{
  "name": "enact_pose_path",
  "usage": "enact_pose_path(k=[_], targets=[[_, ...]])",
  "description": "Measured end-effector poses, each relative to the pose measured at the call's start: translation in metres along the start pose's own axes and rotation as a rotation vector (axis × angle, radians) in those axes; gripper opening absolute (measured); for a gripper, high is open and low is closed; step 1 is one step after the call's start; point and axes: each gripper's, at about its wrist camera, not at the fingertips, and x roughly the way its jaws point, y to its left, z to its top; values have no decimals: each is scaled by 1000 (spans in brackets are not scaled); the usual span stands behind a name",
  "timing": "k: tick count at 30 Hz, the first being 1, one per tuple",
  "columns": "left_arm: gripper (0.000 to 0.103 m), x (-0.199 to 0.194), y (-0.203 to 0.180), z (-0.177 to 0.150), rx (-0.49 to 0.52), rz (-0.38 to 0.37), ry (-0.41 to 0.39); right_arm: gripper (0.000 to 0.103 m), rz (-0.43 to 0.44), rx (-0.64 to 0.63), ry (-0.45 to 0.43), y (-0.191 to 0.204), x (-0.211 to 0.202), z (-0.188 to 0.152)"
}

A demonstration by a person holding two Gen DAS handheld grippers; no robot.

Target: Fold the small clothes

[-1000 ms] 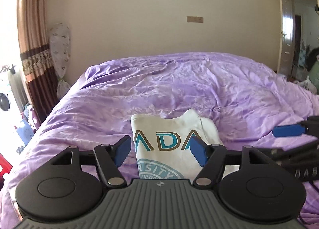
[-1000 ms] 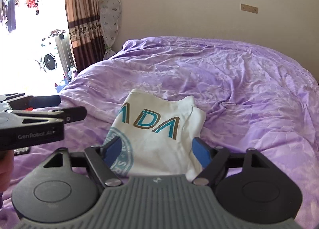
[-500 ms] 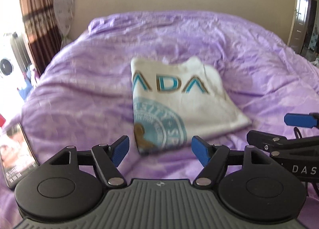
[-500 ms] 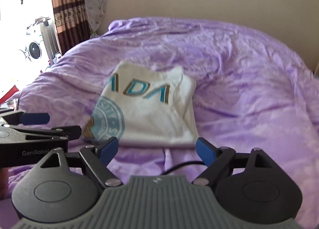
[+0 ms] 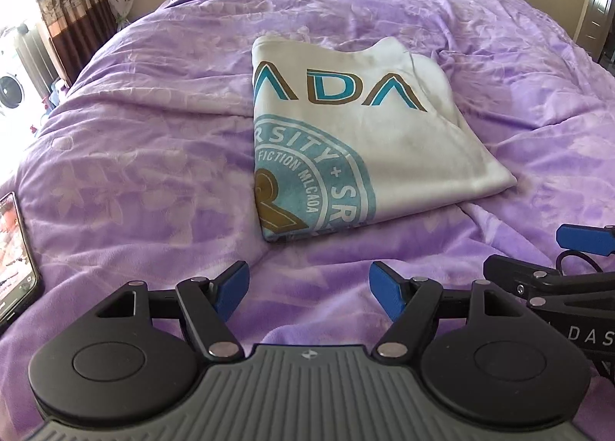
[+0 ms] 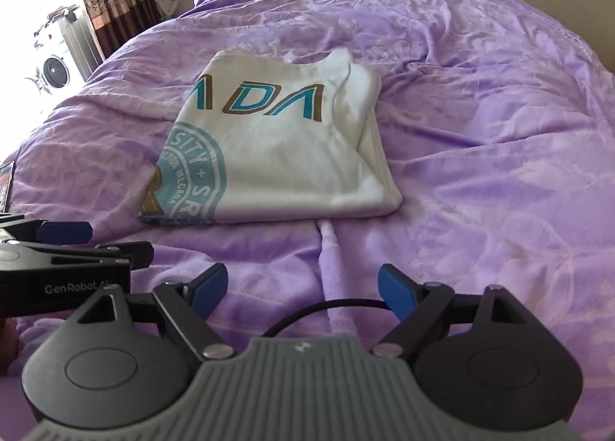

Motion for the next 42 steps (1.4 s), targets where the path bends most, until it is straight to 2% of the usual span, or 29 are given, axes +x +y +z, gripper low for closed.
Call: enact_pose_path(k=[42], targets=[[84,-2,0,1,15,7,-8,81,8,-23,-3,2,1,-1]])
